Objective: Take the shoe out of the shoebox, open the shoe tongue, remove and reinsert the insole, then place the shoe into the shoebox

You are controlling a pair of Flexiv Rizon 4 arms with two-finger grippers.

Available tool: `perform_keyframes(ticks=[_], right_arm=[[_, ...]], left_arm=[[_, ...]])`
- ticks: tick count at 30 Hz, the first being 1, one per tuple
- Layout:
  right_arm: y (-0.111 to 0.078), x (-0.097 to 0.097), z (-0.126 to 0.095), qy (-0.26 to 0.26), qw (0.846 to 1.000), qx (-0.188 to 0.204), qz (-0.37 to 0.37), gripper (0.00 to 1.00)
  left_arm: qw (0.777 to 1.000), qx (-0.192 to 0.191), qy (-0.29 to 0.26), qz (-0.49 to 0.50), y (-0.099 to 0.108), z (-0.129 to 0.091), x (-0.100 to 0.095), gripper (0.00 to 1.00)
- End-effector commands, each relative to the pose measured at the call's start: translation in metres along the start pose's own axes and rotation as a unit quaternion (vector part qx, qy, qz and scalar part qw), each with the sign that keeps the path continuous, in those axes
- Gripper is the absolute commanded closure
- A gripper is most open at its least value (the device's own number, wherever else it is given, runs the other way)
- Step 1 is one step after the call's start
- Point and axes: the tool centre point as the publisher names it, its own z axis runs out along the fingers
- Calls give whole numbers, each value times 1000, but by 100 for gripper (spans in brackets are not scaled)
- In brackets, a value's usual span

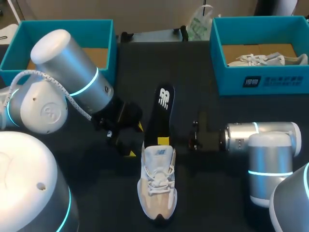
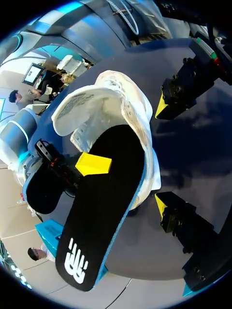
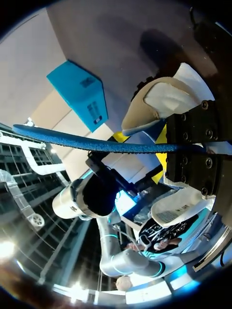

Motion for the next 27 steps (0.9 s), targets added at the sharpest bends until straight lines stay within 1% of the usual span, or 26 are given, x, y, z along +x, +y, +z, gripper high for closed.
perform_keyframes(ticks=[1,5,10,14,18,20,22,23,27], right_arm=[[-14,-1,5,-6,1000,7,12,100],[-21,-1,4,-3,1000,3,21,100],[-25,2,3,3,1000,-1,24,100],[-29,5,2,4,999,9,33,100],[-29,6,2,7,999,10,35,100],[-26,7,4,11,999,14,31,100],[-23,8,6,14,999,16,28,95],[-21,9,7,17,999,18,25,87],[-17,12,10,20,999,24,17,76]], left_arm=[[1000,1,-1,1,1,1,0,0],[1000,1,-1,1,1,1,0,0],[1000,1,-1,1,1,1,0,0],[1000,1,-1,1,1,1,0,0],[1000,1,-1,1,1,1,0,0],[1000,1,-1,1,1,1,0,0],[1000,1,-1,1,1,1,0,0],[1000,1,-1,1,1,1,0,0],[1000,1,-1,1,1,1,0,0]])
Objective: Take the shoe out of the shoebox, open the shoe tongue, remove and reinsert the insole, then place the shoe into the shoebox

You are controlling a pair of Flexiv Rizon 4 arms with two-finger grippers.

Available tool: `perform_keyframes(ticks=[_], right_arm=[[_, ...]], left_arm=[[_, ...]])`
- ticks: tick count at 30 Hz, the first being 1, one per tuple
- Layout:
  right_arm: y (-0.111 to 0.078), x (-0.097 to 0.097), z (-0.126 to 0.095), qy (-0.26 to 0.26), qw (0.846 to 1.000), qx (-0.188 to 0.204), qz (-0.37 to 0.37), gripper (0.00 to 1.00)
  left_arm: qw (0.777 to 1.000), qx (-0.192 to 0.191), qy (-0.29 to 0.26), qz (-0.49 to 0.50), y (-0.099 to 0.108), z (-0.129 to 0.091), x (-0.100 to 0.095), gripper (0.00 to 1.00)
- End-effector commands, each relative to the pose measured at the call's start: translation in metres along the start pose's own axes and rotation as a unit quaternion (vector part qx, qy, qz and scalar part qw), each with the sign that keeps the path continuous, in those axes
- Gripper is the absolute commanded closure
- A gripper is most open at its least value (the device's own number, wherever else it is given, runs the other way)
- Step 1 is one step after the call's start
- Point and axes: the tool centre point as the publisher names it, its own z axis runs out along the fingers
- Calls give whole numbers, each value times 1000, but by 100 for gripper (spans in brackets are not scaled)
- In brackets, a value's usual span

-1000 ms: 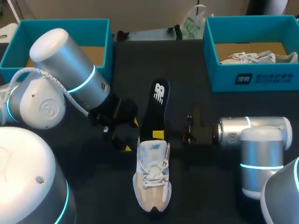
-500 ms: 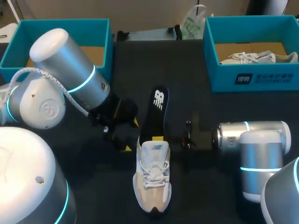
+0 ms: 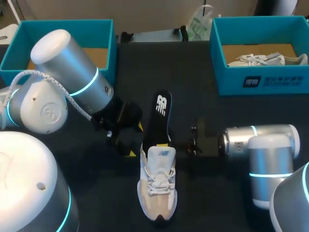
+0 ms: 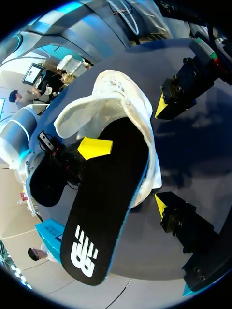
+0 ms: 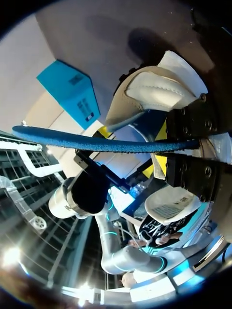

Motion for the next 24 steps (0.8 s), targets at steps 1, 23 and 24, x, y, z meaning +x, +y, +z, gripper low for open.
perform_keyframes(ticks=[1,23,24], right_arm=[[0,1,6,2,1000,8,-4,75],[26,12,7,-13,998,38,-50,68],[29,13,7,-15,998,41,-52,68]], left_arm=[[1000,1,-1,1,1,1,0,0],[1000,1,-1,1,1,1,0,0],[1000,1,-1,1,1,1,0,0]])
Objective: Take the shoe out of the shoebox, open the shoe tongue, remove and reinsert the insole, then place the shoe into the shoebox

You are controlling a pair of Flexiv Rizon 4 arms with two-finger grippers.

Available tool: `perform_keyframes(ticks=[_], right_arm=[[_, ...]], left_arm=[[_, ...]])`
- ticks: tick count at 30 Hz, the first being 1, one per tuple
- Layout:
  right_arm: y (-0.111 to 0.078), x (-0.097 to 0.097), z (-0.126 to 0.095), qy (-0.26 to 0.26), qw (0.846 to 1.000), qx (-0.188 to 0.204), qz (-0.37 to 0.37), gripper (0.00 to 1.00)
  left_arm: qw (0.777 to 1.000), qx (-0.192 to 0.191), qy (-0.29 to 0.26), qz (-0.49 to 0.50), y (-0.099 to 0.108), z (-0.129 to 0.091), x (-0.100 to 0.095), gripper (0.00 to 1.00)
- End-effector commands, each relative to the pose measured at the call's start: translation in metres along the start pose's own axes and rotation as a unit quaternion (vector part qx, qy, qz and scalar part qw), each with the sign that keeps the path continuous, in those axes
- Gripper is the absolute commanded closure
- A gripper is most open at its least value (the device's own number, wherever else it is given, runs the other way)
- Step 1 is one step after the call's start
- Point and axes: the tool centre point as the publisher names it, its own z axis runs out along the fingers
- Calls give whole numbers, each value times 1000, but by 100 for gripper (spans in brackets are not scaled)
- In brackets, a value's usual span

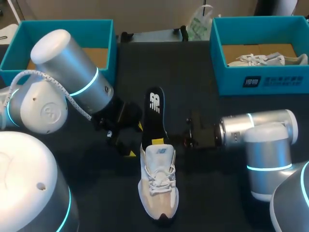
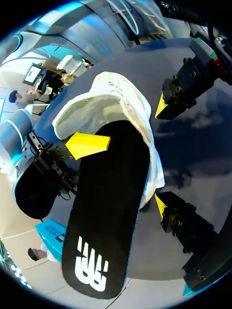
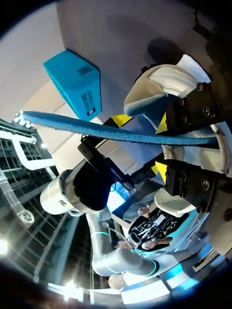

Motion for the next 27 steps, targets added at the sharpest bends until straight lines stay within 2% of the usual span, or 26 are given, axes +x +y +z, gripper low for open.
perform_keyframes(ticks=[1,13,16,19,27], right_arm=[[10,4,-1,-6,1000,13,-6,68],[41,-4,0,-2,1000,17,-11,72],[44,-8,2,-4,1000,6,-3,82],[44,-10,2,-4,1000,-4,4,100],[34,-12,1,-2,1000,-14,26,100]], left_arm=[[1000,1,-1,1,1,1,0,0],[1000,1,-1,1,1,1,0,0],[1000,1,-1,1,1,1,0,0],[1000,1,-1,1,1,1,0,0],[1000,1,-1,1,1,1,0,0]])
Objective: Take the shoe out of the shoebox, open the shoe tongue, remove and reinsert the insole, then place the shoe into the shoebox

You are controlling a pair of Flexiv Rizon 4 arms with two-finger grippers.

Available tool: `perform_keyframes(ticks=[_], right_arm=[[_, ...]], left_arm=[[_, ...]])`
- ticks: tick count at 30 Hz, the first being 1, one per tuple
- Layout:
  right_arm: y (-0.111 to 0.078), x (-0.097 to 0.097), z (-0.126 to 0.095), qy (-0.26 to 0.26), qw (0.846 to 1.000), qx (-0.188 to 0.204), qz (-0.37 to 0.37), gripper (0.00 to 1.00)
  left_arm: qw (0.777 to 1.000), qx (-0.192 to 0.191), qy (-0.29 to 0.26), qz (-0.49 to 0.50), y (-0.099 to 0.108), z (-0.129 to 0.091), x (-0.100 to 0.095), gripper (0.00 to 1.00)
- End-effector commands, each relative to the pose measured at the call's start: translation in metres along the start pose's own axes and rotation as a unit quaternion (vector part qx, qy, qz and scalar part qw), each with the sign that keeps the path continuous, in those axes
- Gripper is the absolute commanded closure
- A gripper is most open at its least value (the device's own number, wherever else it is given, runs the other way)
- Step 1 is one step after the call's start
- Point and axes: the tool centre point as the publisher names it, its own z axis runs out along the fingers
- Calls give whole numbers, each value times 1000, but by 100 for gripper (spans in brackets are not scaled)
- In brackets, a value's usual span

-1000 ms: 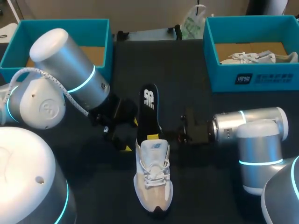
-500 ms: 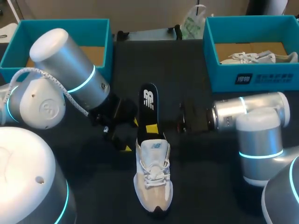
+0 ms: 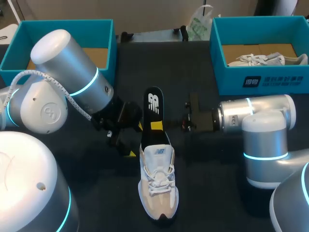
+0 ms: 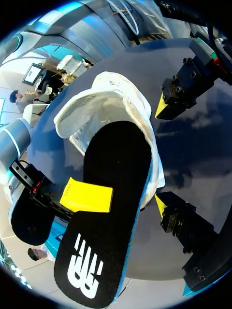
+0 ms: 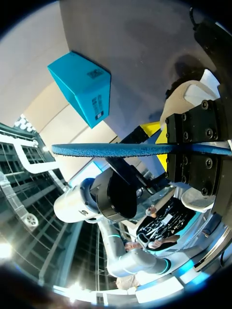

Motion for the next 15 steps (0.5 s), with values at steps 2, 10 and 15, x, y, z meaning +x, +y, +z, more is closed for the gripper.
perform_keyframes(ticks=[2,10,15], right_arm=[[-11,0,0,0,1000,-2,7,100],[-32,0,-4,4,999,10,32,100],[-46,-1,-3,8,999,21,48,100]], left_arm=[[1000,1,-1,1,1,1,0,0],[1000,1,-1,1,1,1,0,0],[1000,1,-1,1,1,1,0,0]])
